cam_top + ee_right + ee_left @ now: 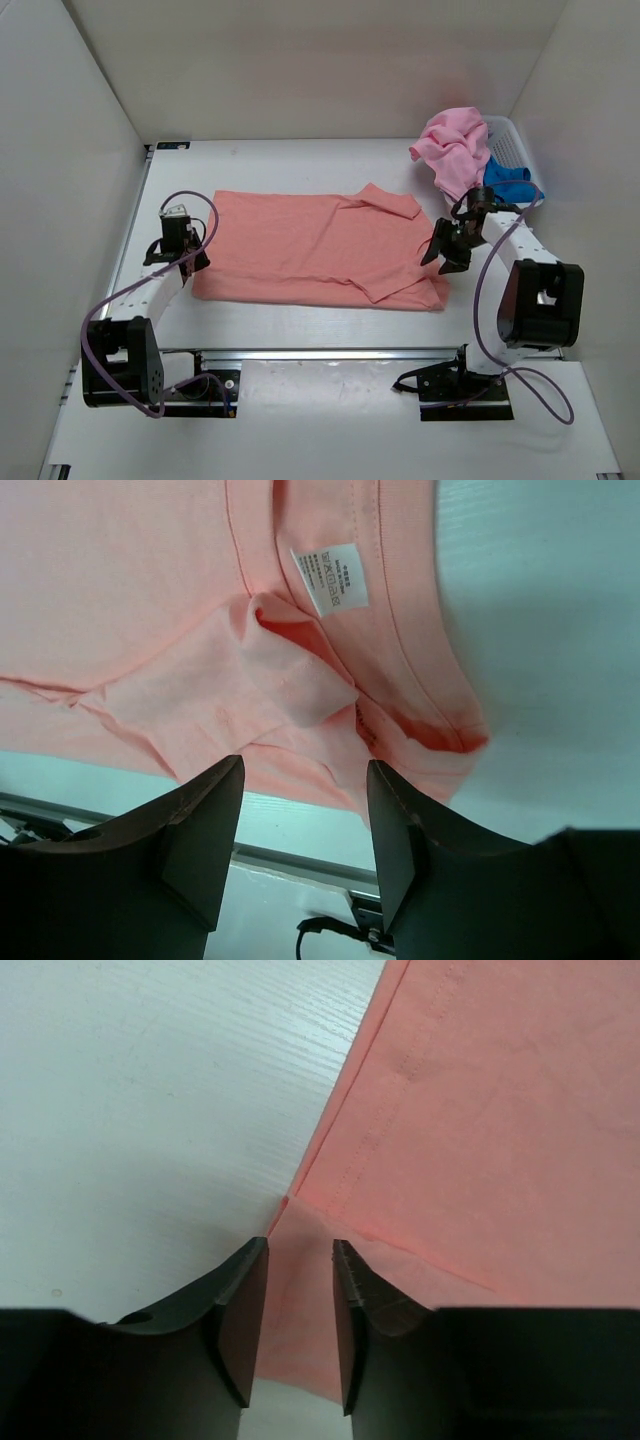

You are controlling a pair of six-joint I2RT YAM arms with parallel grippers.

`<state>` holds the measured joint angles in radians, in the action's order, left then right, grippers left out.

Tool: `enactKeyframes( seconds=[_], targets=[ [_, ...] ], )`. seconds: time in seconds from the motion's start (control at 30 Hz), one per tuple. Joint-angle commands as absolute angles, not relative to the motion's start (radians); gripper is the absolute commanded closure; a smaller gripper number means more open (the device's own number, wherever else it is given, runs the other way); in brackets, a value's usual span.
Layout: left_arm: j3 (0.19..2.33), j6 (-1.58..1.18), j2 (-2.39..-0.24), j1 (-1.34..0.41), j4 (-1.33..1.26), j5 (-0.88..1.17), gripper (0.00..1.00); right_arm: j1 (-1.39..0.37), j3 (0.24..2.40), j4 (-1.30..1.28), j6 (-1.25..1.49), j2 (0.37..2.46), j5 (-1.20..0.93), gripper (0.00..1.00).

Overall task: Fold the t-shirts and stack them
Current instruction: Fold the flattened tshirt in 1/3 of the way

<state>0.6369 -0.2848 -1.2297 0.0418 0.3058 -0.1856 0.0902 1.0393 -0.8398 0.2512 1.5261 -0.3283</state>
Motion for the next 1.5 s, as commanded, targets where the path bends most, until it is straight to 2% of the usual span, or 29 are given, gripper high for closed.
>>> enactKeyframes(
  seconds=[0.0,0.1,0.4,0.47,0.57,0.67,0.7,0.73,0.97,1.0,1.03,1.07,1.1,1.2,1.47],
  targets=[
    [0.654,-0.288,-1.223,0.046,0.282,-0.167,0.54,0.084,1.075,-0.821,0.244,1.56,-0.348,0.5],
    [0.654,-0.285,-1.229,0.046,0.29,-0.163,0.48,0.072,1.08,-0.816,0.233,1.592,-0.337,0.49],
    [0.644,-0.336,-1.299,0.043,0.267,-0.149,0.47,0.052,1.104,-0.81,0.224,1.649,-0.339,0.5],
    [0.655,-0.35,-1.318,0.046,0.267,-0.149,0.52,0.055,1.097,-0.815,0.23,1.651,-0.339,0.5],
    [0.667,-0.35,-1.33,0.043,0.268,-0.147,0.75,0.061,1.098,-0.81,0.222,1.655,-0.345,0.51],
    [0.676,-0.348,-1.336,0.04,0.275,-0.155,0.94,0.058,1.097,-0.801,0.222,1.655,-0.354,0.52],
    [0.68,-0.347,-1.335,0.04,0.279,-0.158,0.98,0.057,1.097,-0.795,0.222,1.654,-0.357,0.51],
    [0.681,-0.345,-1.333,0.041,0.276,-0.158,1.0,0.057,1.092,-0.789,0.222,1.664,-0.362,0.52],
    [0.701,-0.339,-1.327,0.04,0.287,-0.153,1.0,0.066,1.117,-0.764,0.236,1.677,-0.387,0.52],
    [0.698,-0.339,-1.324,0.043,0.281,-0.149,0.96,0.067,1.132,-0.758,0.235,1.684,-0.38,0.52],
    [0.693,-0.341,-1.328,0.043,0.279,-0.15,0.87,0.069,1.134,-0.758,0.235,1.686,-0.387,0.52],
    [0.698,-0.348,-1.327,0.043,0.279,-0.144,0.61,0.066,1.135,-0.762,0.235,1.693,-0.387,0.52],
    [0.696,-0.356,-1.331,0.044,0.278,-0.143,0.46,0.064,1.135,-0.756,0.236,1.69,-0.38,0.53],
    [0.696,-0.362,-1.339,0.044,0.278,-0.144,0.39,0.061,1.137,-0.759,0.227,1.695,-0.374,0.52],
    [0.677,-0.368,-1.359,0.044,0.282,-0.153,0.35,0.049,1.112,-0.764,0.213,1.701,-0.361,0.56]
  ],
)
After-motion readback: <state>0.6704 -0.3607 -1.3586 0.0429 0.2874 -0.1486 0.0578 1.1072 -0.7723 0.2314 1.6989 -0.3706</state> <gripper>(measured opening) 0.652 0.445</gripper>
